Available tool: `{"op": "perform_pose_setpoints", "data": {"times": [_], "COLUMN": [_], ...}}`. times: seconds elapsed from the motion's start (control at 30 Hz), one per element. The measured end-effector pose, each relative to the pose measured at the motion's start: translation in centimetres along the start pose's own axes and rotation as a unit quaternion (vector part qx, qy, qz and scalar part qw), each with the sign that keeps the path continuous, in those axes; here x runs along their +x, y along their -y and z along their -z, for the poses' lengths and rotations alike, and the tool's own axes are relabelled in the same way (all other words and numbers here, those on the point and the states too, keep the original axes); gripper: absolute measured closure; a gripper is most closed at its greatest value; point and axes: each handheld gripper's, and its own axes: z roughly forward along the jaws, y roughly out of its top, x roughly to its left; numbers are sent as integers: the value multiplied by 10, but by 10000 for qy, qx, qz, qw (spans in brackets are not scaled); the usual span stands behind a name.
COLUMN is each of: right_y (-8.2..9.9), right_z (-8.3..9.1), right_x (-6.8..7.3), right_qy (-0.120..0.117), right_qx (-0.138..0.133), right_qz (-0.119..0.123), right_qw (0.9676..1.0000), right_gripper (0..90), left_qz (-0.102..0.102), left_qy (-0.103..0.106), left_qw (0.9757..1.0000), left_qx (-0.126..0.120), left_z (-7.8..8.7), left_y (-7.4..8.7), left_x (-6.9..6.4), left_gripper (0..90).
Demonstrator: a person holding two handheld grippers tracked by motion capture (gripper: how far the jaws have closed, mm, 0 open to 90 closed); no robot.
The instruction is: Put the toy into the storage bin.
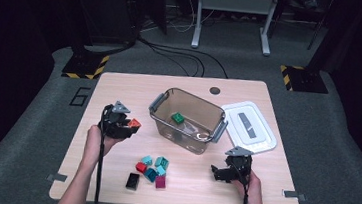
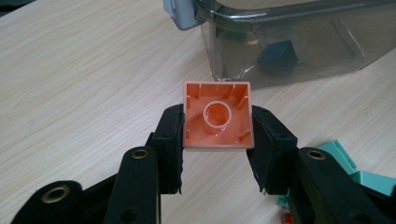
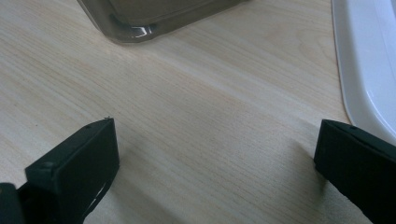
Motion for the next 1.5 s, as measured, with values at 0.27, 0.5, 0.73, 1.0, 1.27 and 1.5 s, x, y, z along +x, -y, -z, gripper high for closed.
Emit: {"op": "perform_pose_setpoints", "data": {"times": [0.27,0.5,0.73,1.0,1.27,1.5], "right_y": [0,0,0,0,0,0], "right_z": [0,0,0,0,0,0], "right_x": [0,0,0,0,0,0], "right_qy": [0,0,0,-1,-1,0], "right_qx": [0,0,0,-1,0,0], "right_qz": [2,3,3,1,3,2], "right_qw": [10000,10000,10000,10000,10000,10000], "right_gripper": [0,0,0,0,0,0], "left_qz": [-77,-83,-147,-129,-243,-298], "left_qy": [-31,-50,-36,-44,-34,-15], "left_qw": [10000,10000,9999,9998,9995,9992], "left_qx": [-3,-17,-56,-156,-210,-252], "left_z": [6,8,14,14,15,12], "left_y": [-10,-18,-28,-37,-51,-63], "left_x": [0,-1,0,0,-2,-7], "left_gripper": [587,587,586,586,586,586]}}
